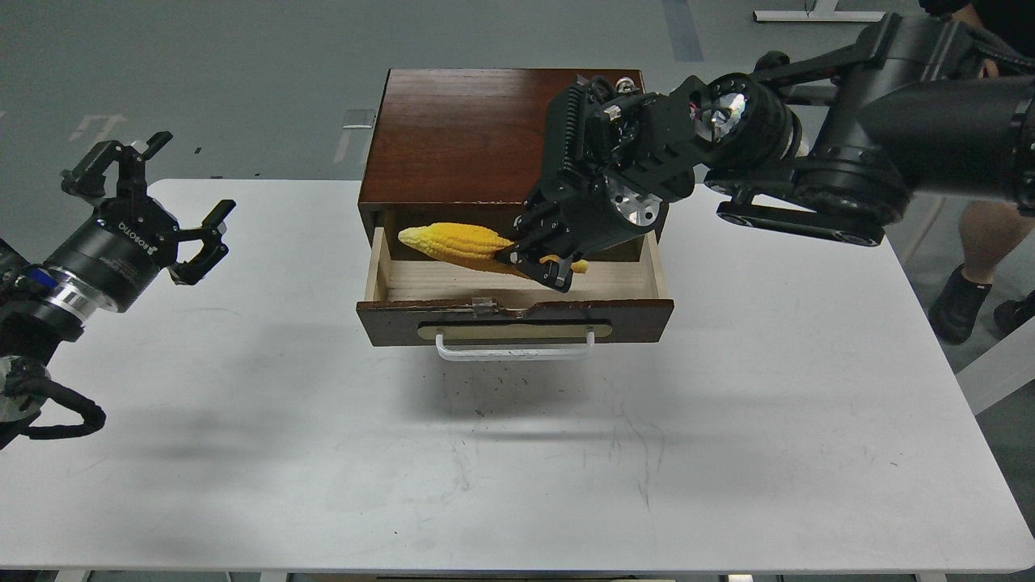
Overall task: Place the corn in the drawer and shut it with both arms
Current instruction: 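Carry the corn over the open drawer and lower it inside, then release the corn and withdraw the right gripper upward and back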
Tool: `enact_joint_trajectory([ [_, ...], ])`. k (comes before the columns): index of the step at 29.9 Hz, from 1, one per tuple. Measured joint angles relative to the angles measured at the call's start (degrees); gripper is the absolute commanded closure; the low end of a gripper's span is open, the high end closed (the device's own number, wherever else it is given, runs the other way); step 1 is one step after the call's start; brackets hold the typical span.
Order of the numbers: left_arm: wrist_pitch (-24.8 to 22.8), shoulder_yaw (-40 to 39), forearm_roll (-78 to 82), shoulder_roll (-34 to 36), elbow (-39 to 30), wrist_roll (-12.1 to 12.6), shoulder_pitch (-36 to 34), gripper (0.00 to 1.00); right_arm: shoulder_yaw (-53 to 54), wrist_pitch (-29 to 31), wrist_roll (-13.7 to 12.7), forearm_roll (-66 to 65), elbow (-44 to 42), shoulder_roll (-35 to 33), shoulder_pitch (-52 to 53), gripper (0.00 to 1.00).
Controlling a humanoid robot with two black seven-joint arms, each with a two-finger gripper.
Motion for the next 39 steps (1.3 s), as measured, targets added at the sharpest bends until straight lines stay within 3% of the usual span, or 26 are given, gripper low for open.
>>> enact_joint_trajectory([
  [4, 0.00, -0.01, 0.00, 0.01, 0.00, 0.00, 0.01, 0.01, -0.04, -0.01, 0.00, -0.01, -0.83, 0.10, -1.02, 0.73],
  [8, 0.00, -0.01, 0.00, 0.00, 0.00, 0.00, 0.01, 0.01, -0.04, -0.01, 0.00, 0.00, -1.10, 0.10, -1.59, 0.52],
  [13, 0.00, -0.01, 0.00, -0.03, 0.00, 0.00, 0.01, 0.01, -0.04, -0.03, 0.00, 0.06, -1.13, 0.10, -1.68, 0.43],
  [19, 0.00, -0.01, 0.00, -0.03, 0.00, 0.00, 0.01, 0.01, 0.05, -0.04, 0.00, 0.17, -1.00, -0.02, -1.64, 0.18],
  [24, 0.00, 0.03, 0.00, -0.03, 0.00, 0.00, 0.01, 0.01, 0.62, -0.20, 0.00, 0.63, -0.74, -0.40, -1.09, 0.08],
  [29, 0.00, 0.04, 0.00, -0.06, 0.00, 0.00, 0.01, 0.01, 3.59, -0.34, 0.00, 3.40, 0.31, -3.15, 0.18, 0.05],
  [39, 0.00, 0.08, 0.00, -0.31, 0.00, 0.00, 0.01, 0.01, 9.24, -0.06, 0.00, 23.72, 3.39, -16.22, 2.38, 0.04],
])
